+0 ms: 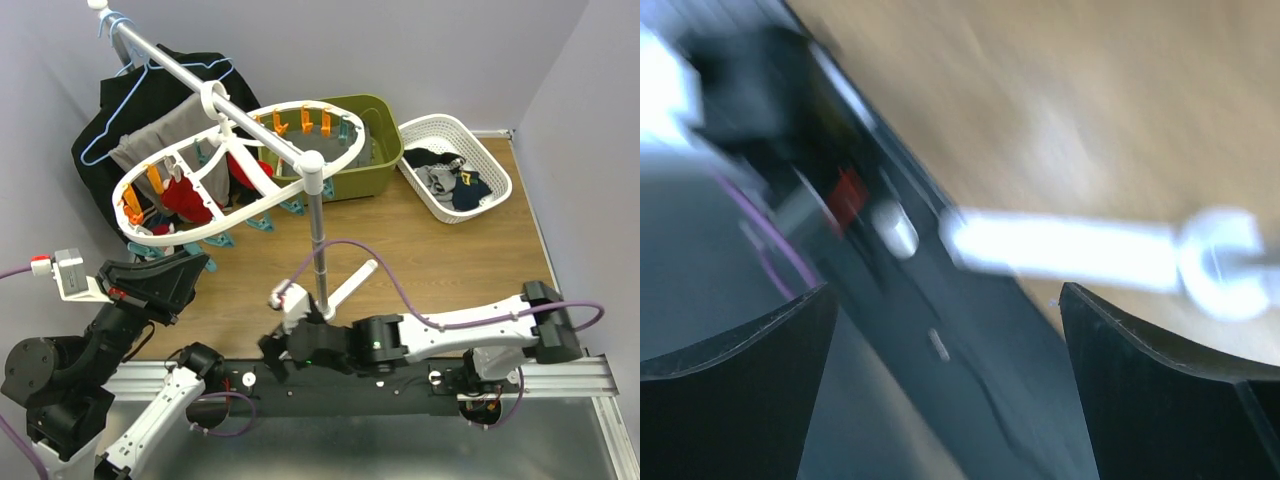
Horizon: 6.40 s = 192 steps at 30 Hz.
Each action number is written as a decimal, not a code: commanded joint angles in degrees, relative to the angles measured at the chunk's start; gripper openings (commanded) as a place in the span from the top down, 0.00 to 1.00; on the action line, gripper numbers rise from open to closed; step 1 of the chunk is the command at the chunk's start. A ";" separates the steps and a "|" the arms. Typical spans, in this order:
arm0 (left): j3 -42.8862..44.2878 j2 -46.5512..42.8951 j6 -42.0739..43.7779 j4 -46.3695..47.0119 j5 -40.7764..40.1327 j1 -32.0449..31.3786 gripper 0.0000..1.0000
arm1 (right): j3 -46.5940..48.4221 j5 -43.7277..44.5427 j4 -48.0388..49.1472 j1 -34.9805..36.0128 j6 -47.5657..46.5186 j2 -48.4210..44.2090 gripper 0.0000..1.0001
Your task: Remove the socks clipped to the hanger
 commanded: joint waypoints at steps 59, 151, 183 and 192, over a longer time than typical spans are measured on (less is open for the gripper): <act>2.90 1.24 -1.24 0.42 4.01 -0.02 0.79 | 40.13 -7.16 35.15 -9.56 -32.68 39.31 0.92; 3.52 9.51 -7.31 -13.39 -40.22 -2.92 1.00 | 5.25 -16.67 21.01 -8.51 -23.10 7.43 0.99; -0.79 5.81 -0.44 -6.52 -29.74 -3.01 1.00 | -15.70 17.20 -7.40 -37.19 3.22 -26.00 0.99; 0.17 4.94 -1.85 -6.88 -26.23 -3.01 1.00 | 2.40 -2.14 -5.98 -67.63 -13.59 -10.02 0.99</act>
